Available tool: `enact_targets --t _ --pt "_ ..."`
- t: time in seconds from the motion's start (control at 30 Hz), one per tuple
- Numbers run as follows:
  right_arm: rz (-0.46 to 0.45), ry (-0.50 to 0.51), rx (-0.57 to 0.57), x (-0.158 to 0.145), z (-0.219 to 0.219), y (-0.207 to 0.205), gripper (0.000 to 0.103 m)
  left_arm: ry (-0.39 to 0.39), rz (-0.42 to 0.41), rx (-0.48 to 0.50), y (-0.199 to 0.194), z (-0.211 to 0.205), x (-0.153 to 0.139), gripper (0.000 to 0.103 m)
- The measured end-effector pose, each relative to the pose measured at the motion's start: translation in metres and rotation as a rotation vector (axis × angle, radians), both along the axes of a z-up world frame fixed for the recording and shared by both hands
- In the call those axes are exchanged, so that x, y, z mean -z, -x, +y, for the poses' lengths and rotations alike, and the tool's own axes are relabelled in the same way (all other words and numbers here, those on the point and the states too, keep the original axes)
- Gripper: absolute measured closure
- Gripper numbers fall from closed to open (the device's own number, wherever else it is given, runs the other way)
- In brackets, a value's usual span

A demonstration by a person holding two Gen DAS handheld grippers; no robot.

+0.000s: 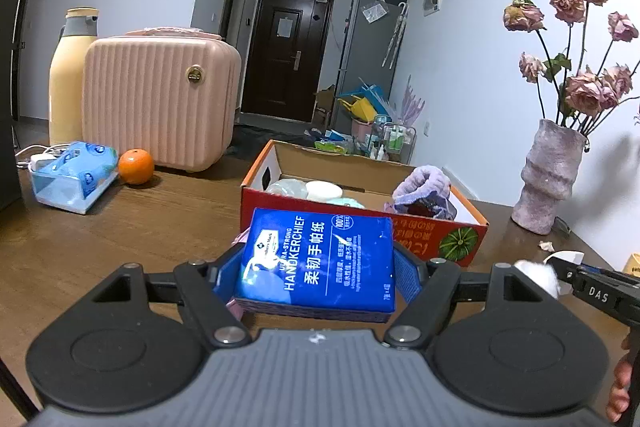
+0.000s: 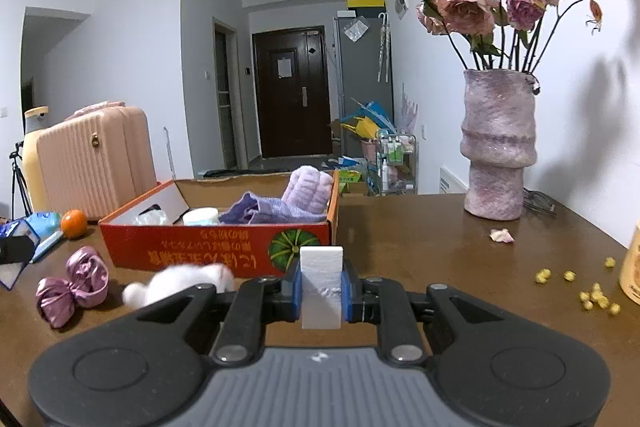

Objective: Organize soft objects
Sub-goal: 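Carry the handkerchief pack in the left gripper while the right gripper carries the sponge block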

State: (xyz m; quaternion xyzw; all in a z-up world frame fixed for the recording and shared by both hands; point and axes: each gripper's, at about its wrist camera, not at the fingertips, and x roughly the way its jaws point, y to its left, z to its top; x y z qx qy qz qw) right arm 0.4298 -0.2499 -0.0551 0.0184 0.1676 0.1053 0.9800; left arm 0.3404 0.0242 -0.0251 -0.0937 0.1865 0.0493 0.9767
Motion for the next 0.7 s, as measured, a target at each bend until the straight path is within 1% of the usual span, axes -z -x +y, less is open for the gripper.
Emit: enact_targets --t 0.33,0.57,0.7 --pt "-0.036 -0.040 -0.019 -0.001 0.004 -0.045 0.085 0.007 0.003 -0.021 -0.039 0.000 0.003 0.028" --pt "-0.056 -0.055 -0.043 -0.005 0.010 -0.072 0.085 0.014 0.024 -0.048 -0.063 0.007 0.008 0.028" --pt "-0.071 -0.066 -0.051 -0.008 0.011 -0.085 0.085 0.012 0.014 -0.057 -0.077 0.007 0.007 0.028"
